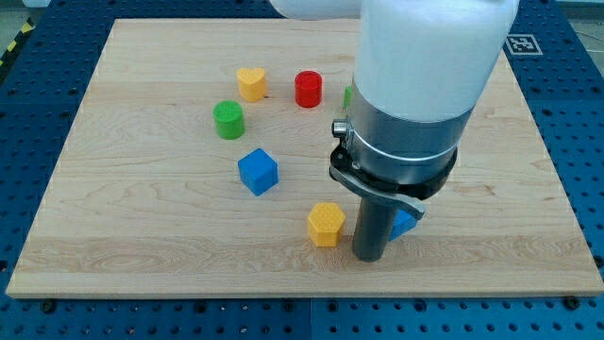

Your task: Move the yellow hexagon left to the blue triangle

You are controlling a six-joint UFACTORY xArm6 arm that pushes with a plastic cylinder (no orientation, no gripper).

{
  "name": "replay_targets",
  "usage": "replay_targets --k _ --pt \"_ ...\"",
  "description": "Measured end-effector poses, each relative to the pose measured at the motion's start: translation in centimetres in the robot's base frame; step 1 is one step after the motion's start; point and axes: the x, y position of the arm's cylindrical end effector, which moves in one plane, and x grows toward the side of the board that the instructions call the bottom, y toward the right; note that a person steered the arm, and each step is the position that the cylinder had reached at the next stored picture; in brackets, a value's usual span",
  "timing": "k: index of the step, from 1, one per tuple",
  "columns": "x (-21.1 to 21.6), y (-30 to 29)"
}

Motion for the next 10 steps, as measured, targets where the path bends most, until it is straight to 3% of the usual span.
replay_targets --k 2,8,10 --pt "2.7 -2.3" --pt "-3.3 -10.0" --pt "-4.3 -9.5"
